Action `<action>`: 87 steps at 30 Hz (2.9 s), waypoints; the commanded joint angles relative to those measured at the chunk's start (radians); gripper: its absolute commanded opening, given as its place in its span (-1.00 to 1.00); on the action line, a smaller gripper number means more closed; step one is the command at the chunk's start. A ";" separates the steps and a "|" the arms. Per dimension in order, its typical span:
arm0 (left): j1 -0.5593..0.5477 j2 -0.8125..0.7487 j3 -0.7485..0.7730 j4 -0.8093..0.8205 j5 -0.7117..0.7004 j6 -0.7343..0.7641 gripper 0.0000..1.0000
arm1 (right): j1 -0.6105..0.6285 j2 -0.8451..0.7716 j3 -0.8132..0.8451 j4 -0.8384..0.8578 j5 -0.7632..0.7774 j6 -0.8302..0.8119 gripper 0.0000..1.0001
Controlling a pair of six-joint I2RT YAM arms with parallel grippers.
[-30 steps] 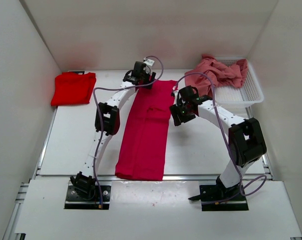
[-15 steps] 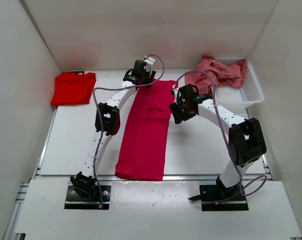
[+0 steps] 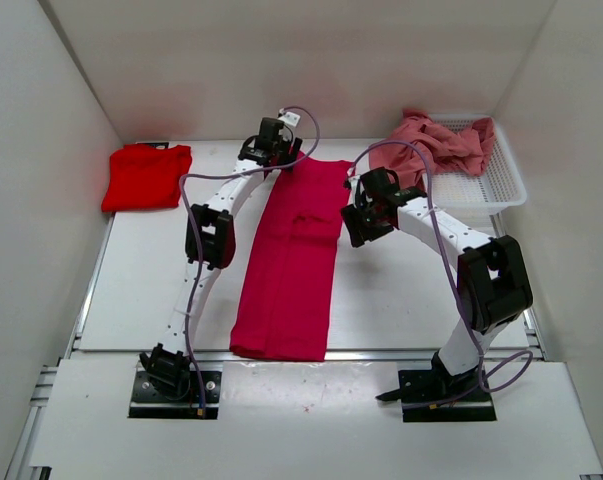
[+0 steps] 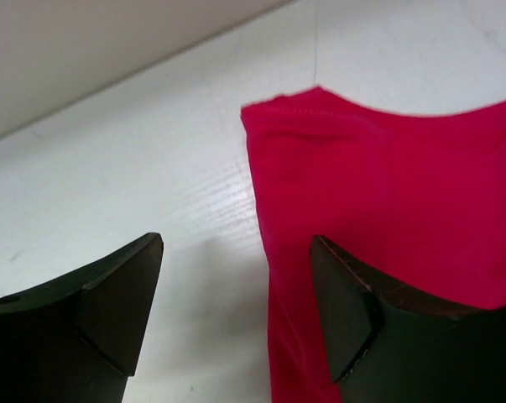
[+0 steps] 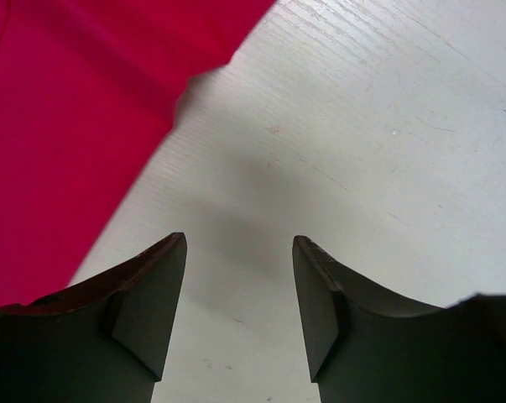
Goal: Fold and stack the t-shirts
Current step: Rotate the tshirt 90 degrees
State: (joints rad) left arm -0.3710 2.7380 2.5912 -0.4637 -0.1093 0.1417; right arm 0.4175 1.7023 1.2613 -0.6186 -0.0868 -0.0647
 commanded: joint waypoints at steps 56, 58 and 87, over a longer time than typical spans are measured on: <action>-0.086 0.031 0.012 -0.224 0.026 0.366 -0.56 | 0.035 -0.027 0.033 0.008 0.059 -0.064 0.06; -0.074 0.016 -0.012 -0.190 0.034 0.334 -1.00 | 0.044 -0.041 0.023 0.013 0.067 -0.079 0.05; 0.058 0.051 0.084 -0.070 -0.129 0.197 -0.81 | 0.081 -0.044 0.065 -0.019 0.098 -0.064 0.32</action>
State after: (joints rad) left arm -0.3271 2.7972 2.6164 -0.5438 -0.2153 0.3531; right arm 0.4946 1.6779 1.2716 -0.6338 0.0177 -0.1333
